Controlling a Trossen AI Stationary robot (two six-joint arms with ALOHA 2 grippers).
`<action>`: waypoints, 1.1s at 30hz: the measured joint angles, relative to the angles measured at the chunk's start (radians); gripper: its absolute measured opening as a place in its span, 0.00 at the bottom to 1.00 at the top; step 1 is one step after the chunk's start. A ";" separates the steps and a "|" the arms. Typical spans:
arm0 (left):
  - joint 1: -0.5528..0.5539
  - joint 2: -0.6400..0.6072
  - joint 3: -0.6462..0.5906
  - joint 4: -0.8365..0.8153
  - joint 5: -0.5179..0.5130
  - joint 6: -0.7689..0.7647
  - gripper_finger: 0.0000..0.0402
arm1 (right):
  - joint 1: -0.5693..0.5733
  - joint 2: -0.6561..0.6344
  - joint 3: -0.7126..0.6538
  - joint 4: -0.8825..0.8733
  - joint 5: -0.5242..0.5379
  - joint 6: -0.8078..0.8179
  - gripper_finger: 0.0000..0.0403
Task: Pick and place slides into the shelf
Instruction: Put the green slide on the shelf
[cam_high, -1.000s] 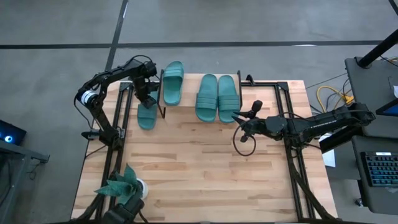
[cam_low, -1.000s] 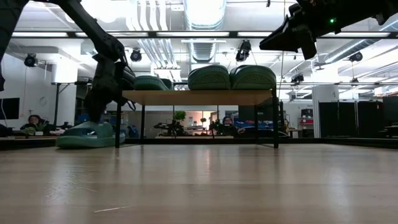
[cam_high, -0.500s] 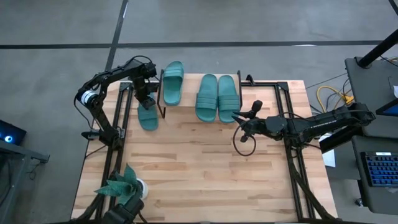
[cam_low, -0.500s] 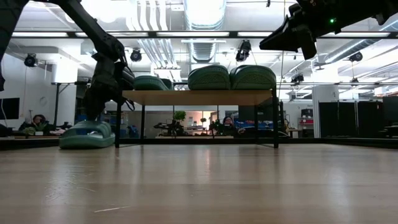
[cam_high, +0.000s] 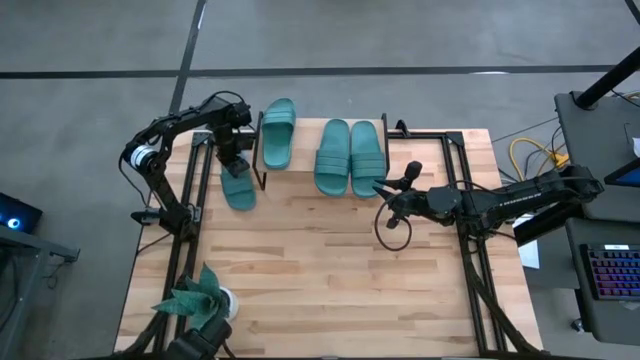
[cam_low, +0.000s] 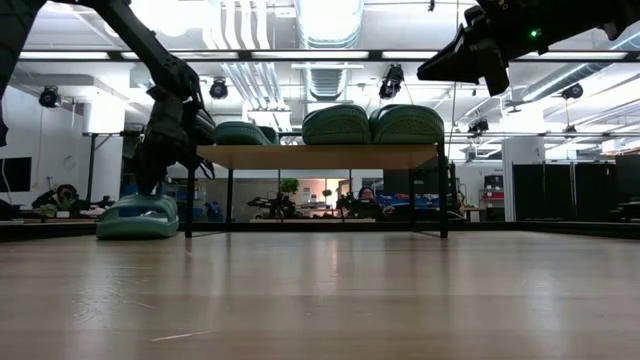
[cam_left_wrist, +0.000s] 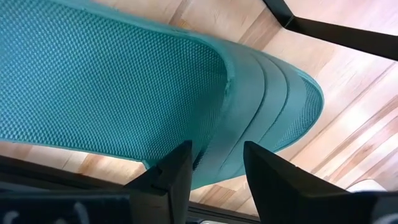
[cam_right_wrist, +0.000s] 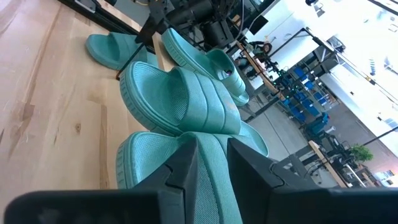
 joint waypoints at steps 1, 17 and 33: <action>0.000 0.000 -0.004 0.002 0.000 0.000 0.32 | 0.000 0.000 0.000 0.000 0.000 0.000 0.19; 0.000 0.000 -0.034 0.028 0.057 -0.024 0.48 | 0.000 0.000 0.000 0.000 0.000 0.000 0.21; 0.000 0.000 -0.036 0.021 0.061 0.013 0.02 | 0.000 0.000 0.000 0.000 0.000 0.000 0.18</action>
